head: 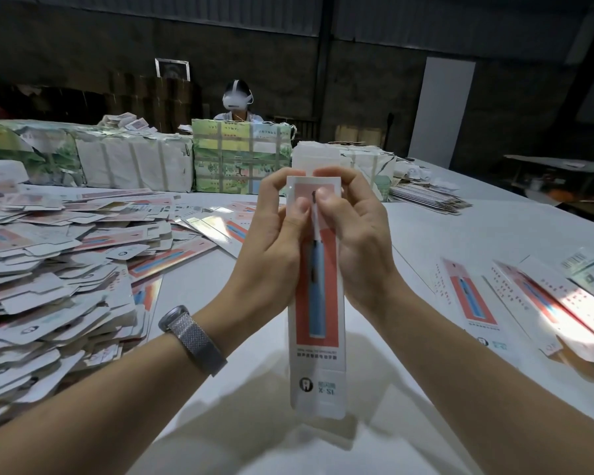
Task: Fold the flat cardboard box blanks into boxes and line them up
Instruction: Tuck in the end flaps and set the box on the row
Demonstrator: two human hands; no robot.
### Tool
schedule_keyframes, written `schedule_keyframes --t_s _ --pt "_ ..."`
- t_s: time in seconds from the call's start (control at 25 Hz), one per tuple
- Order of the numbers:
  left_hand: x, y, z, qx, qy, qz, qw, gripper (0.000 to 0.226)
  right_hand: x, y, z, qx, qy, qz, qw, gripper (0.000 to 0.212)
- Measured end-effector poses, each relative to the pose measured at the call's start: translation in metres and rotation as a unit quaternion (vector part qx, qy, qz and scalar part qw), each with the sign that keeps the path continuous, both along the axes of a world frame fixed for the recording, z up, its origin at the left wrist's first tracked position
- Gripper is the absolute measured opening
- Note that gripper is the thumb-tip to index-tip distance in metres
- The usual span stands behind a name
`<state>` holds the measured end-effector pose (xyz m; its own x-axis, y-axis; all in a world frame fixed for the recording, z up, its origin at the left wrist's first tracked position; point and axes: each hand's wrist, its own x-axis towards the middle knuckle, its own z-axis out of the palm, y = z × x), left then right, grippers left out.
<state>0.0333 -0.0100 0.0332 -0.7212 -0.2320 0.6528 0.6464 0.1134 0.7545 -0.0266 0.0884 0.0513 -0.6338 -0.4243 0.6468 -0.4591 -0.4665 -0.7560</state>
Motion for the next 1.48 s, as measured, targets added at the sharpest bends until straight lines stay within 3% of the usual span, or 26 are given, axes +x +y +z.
schedule_keyframes --t_s 0.16,0.32,0.48,0.72,0.92,1.08,1.48 --pt "0.002 -0.001 0.001 -0.019 -0.012 0.01 1.0 0.023 -0.007 0.002 0.003 -0.02 -0.011 0.014 1.0 0.047" --pt "0.001 -0.001 0.0 -0.035 -0.019 0.035 0.999 0.033 -0.008 0.001 0.002 -0.022 -0.048 0.034 0.998 0.028" --pt "-0.001 -0.003 0.0 -0.063 -0.044 0.068 0.995 0.028 -0.001 -0.002 -0.002 -0.016 -0.063 -0.001 0.998 0.013" --pt "-0.002 -0.007 0.0 -0.121 -0.055 0.088 0.987 0.037 -0.002 0.001 0.008 0.017 -0.115 -0.003 0.993 0.016" --pt "-0.004 -0.008 -0.002 -0.124 -0.052 0.109 0.985 0.041 -0.003 0.0 0.009 0.057 -0.111 0.014 0.992 0.028" --pt "-0.004 -0.008 -0.004 -0.133 -0.047 0.098 0.985 0.042 -0.003 0.0 0.009 0.038 -0.102 -0.001 0.994 0.019" --pt "0.001 -0.007 0.002 -0.158 -0.027 0.081 0.984 0.047 -0.01 0.009 0.014 0.056 -0.047 -0.008 0.997 0.03"
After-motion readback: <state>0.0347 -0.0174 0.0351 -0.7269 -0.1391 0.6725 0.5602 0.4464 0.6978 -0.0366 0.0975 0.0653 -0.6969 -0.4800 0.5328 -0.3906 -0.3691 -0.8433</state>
